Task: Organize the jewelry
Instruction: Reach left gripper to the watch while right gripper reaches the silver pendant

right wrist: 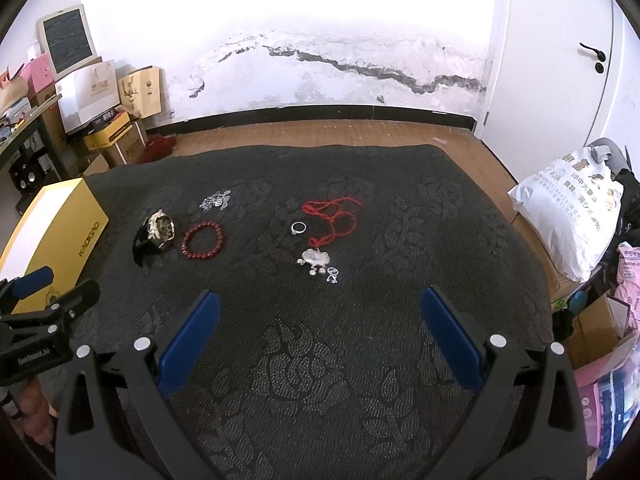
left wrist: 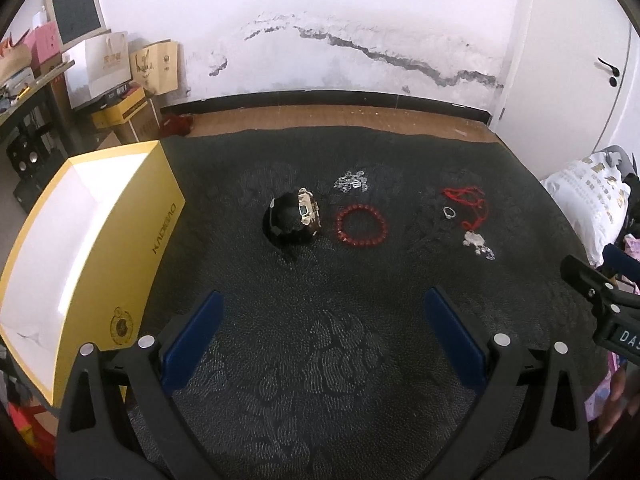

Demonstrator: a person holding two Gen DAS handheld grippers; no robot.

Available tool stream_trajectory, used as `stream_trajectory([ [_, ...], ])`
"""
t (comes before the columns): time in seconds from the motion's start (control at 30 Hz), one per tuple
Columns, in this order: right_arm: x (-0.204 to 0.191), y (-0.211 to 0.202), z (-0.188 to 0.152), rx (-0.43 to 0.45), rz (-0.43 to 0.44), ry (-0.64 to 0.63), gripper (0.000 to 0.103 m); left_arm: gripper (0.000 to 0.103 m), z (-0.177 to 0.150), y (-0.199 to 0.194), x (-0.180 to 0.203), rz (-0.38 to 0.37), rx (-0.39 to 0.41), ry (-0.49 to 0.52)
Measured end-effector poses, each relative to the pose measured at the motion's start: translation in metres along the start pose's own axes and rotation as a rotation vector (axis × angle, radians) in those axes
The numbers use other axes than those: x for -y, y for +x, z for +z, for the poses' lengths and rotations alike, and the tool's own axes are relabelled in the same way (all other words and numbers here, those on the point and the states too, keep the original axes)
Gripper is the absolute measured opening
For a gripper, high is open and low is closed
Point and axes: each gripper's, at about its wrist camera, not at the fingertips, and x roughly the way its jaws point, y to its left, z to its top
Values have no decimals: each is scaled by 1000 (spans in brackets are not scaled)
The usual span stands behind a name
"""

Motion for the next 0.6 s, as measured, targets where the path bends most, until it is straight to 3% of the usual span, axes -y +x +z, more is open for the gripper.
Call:
stream_trajectory([
  [0.3, 4, 62, 12, -39, -26, -54, 97, 98, 33, 61, 2, -5, -29, 33],
  [0.47, 4, 92, 16, -67, -18, -78, 97, 98, 50, 108, -7, 94, -26, 40],
  [0.6, 5, 109, 20, -90, 2, -82, 97, 98, 56, 139, -20, 113, -51, 10],
])
